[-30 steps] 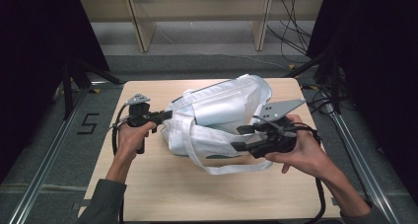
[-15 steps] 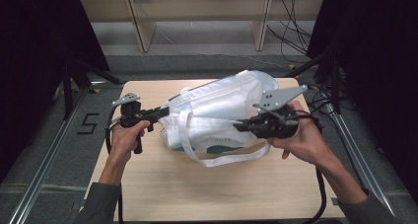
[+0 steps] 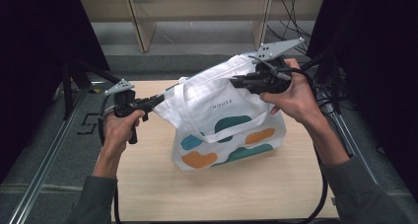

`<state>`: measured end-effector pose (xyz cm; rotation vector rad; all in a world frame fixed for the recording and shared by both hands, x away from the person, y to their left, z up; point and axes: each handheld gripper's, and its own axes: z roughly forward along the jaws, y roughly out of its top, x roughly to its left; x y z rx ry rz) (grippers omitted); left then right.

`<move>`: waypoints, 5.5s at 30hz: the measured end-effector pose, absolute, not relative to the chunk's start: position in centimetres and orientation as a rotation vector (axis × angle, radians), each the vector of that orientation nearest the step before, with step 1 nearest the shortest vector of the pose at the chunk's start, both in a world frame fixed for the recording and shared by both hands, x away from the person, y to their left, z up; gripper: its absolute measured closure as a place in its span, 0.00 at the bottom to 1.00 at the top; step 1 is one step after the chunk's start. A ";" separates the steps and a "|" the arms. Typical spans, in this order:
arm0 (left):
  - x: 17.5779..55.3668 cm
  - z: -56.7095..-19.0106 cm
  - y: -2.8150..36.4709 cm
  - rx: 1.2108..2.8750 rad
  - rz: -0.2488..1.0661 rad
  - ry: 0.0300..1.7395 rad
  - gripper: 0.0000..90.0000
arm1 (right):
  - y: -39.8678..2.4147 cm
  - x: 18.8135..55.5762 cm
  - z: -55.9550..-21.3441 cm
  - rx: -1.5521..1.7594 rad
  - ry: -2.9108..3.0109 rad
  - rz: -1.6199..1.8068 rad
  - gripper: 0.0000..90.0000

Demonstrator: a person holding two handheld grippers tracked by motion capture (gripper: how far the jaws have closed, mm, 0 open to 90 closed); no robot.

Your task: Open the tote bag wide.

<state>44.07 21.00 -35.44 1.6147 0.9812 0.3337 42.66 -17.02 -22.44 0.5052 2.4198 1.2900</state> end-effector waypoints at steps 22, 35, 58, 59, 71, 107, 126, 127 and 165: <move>42.3 -38.1 20.0 1.658 0.300 0.918 0.84 | -17.6 40.8 -33.8 0.515 2.627 1.190 0.98; 39.9 -41.9 18.3 1.837 0.337 0.870 0.90 | -17.5 39.5 -39.4 0.547 2.725 1.183 0.98; 39.7 -48.9 15.7 2.034 0.369 0.924 0.92 | -18.2 37.5 -47.7 0.657 2.783 1.060 0.89; 39.7 -48.7 15.8 2.033 0.374 0.919 0.92 | -18.5 37.4 -47.2 0.640 2.781 1.096 0.86; 38.8 -45.5 17.1 1.879 0.401 0.928 0.77 | -22.7 36.9 -37.2 0.766 2.361 1.304 0.70; 32.5 -46.9 11.9 2.140 0.407 0.718 0.84 | -23.5 46.8 -37.9 1.045 2.327 1.072 0.98; 32.3 -49.5 11.9 2.234 0.388 0.737 0.84 | -26.5 50.1 -48.6 1.337 2.393 0.915 0.99; 32.4 -49.1 12.3 2.203 0.361 0.745 0.83 | -26.7 50.0 -48.0 1.321 2.384 0.909 0.98; 44.7 -50.4 14.5 2.075 0.253 1.069 0.92 | -22.7 41.2 -49.3 0.984 2.636 0.983 1.00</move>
